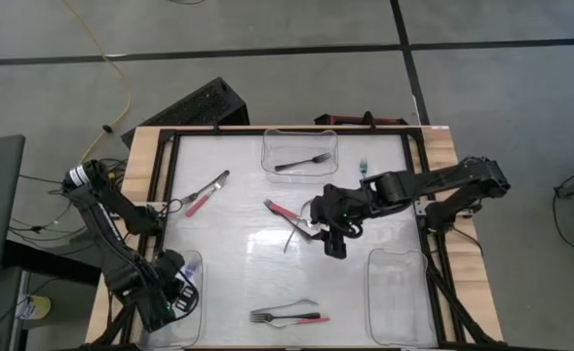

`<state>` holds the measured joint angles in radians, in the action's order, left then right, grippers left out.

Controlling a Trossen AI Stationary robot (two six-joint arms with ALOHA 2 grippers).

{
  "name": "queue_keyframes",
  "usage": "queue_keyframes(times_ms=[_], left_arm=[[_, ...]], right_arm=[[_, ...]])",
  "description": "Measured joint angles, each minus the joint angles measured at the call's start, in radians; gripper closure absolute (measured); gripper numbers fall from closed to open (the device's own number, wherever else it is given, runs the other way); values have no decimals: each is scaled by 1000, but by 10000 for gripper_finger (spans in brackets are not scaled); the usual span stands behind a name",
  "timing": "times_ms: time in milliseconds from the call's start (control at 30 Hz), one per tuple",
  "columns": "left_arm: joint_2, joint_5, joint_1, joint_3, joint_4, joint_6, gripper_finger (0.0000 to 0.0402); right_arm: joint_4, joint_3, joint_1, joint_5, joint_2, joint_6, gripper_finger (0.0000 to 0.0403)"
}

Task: Sort silverware by color (type)
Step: Put the blue fork into the bottom left transparent bin, then put the pink fork into the bottom right transparent bin

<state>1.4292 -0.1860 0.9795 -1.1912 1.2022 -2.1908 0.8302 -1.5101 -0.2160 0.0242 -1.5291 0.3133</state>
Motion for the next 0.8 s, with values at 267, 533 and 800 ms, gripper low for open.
queue_keyframes(times_ms=[267, 533, 800], left_arm=[[-8, 103, -22, 1, 14, 93, 226], [-117, -9, -113, 1, -46, 354, 211], [-138, -383, -345, 0, -399, 961, 216]], right_arm=[[16, 0, -33, 0, 0, 38, 182], [39, 0, -61, 0, 0, 57, 182], [80, 0, -86, 0, -2, 116, 182]])
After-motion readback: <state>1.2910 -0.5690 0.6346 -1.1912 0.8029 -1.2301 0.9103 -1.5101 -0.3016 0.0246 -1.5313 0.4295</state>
